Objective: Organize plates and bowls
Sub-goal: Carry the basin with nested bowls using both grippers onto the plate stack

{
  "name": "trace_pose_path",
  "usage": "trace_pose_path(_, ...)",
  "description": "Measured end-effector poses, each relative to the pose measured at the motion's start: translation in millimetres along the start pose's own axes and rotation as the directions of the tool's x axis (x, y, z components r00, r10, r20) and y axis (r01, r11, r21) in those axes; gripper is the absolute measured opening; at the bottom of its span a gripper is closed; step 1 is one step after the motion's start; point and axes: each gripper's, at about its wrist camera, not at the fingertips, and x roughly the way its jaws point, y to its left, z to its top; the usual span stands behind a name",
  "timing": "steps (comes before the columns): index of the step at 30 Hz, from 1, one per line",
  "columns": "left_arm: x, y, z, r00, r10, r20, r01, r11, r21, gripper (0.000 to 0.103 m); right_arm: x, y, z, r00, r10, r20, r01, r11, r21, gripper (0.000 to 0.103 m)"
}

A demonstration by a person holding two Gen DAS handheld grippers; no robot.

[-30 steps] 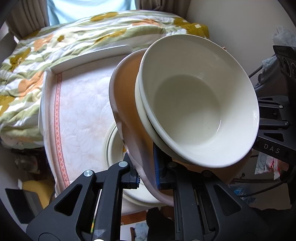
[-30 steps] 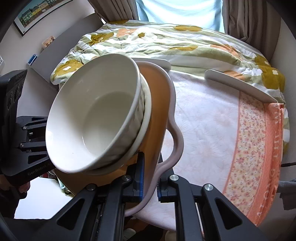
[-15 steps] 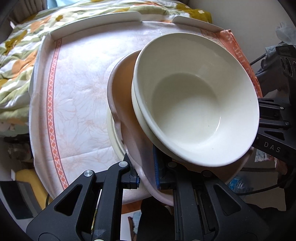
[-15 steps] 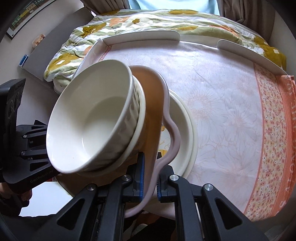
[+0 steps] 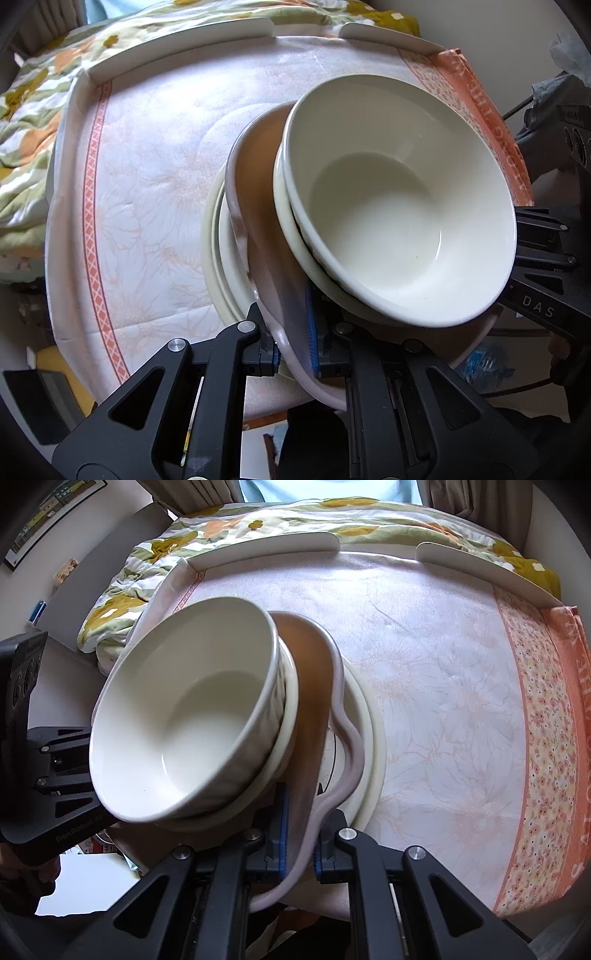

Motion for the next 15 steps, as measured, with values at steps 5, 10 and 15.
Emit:
trace_pose_path(5, 0.4, -4.2, -0.8, 1.0, 0.029, 0.011, -0.029, 0.999, 0.03, 0.009, -1.1, -2.4, -5.1, 0.999, 0.006, 0.031, -0.007, 1.0, 0.024, 0.01)
trace_pose_path(10, -2.2, -6.3, -3.3, 0.998, 0.051, 0.023, -0.052, 0.998, 0.042, 0.011, -2.3, -1.1, -6.4, 0.999, -0.004, 0.036, 0.003, 0.999, 0.035, 0.01)
trace_pose_path(15, -6.4, -6.9, -1.5, 0.998, 0.059, 0.013, -0.059, 0.997, 0.042, 0.012, -4.6, -4.6, -7.1, 1.0, 0.006, 0.029, -0.008, 0.998, 0.06, 0.012)
